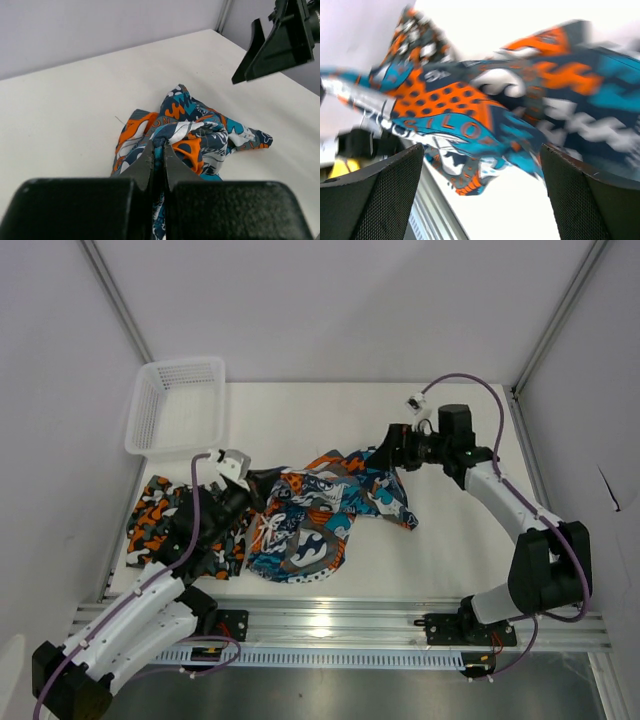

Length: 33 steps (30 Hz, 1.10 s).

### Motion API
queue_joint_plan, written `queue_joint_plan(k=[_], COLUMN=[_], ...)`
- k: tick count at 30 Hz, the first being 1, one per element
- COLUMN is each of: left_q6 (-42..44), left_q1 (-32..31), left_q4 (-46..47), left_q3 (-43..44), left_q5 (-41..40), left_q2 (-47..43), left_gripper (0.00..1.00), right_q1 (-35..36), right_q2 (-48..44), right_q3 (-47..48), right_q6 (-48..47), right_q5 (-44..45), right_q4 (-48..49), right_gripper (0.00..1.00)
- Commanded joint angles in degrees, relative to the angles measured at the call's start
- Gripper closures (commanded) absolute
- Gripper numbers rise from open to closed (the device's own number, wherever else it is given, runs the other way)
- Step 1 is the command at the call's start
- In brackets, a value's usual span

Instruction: Fold and stack the shorts

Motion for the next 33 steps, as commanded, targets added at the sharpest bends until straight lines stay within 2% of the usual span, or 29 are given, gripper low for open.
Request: queue_joint_plan(k=[1, 7, 11, 14, 18, 21, 22, 23, 26, 28, 33], left_q6=[-2.86, -4.70, -7.34, -9.88, -11.82, -12.08, -12.09, -12.09, -11.82, -11.65, -11.56], left_q1=[-0.02, -0.02, -0.02, -0.11, -0.11, -0.11, -0.02, -0.11, -0.11, -0.02, -0.02], left_q4=[1.57, 2.44, -0.80, -3.17, -4.05, -4.84, -5.02, -5.46, -5.72, -5.73, -5.81], left_q3=[-5.96, -9.32, -8.09, -7.30, -7.21, -7.21, -7.21, -7.30, -7.39, -7.48, -8.00], left_q5=[-0.29, -6.88, -11.89, -14.79, -16.73, -17.52, -17.70, -18.22, -18.31, -18.31, -18.93], left_q2=[-4.38, -10.44, -9.32, -8.43, -7.99, -8.08, -8.17, -8.17, -8.34, -8.43, -8.52], left_gripper=[1.00, 0.99, 1.00, 1.00, 1.00, 1.00, 1.00, 1.00, 1.00, 1.00, 1.00], right_q1=[-3.42, -3.69, -3.95, -5.00, -6.94, -7.64, -7.82, -7.99, -8.17, -8.43, -8.79], right_q2=[-3.70, -16.42, -24.78, -26.92, -25.17, -24.02, -23.76, -23.67, -22.09, -20.08, -16.47], right_q3=[-5.51, -17.90, -24.41, -27.49, -29.69, -32.06, -33.54, -34.17, -35.84, -36.11, -36.81], right_q6=[6.71, 7.22, 9.07, 9.34, 9.95, 11.44, 11.80, 12.41, 12.77, 13.12, 14.08], right_q5=[6.28, 15.68, 20.25, 20.35, 17.80, 16.66, 16.30, 16.39, 15.95, 14.20, 11.91], right_q4=[5.22, 3.82, 1.63, -0.04, 0.56, 3.36, 5.46, 6.27, 9.78, 11.45, 16.37], right_gripper=[0.00, 0.00, 0.01, 0.01, 0.01, 0.20, 0.32, 0.36, 0.41, 0.49, 0.50])
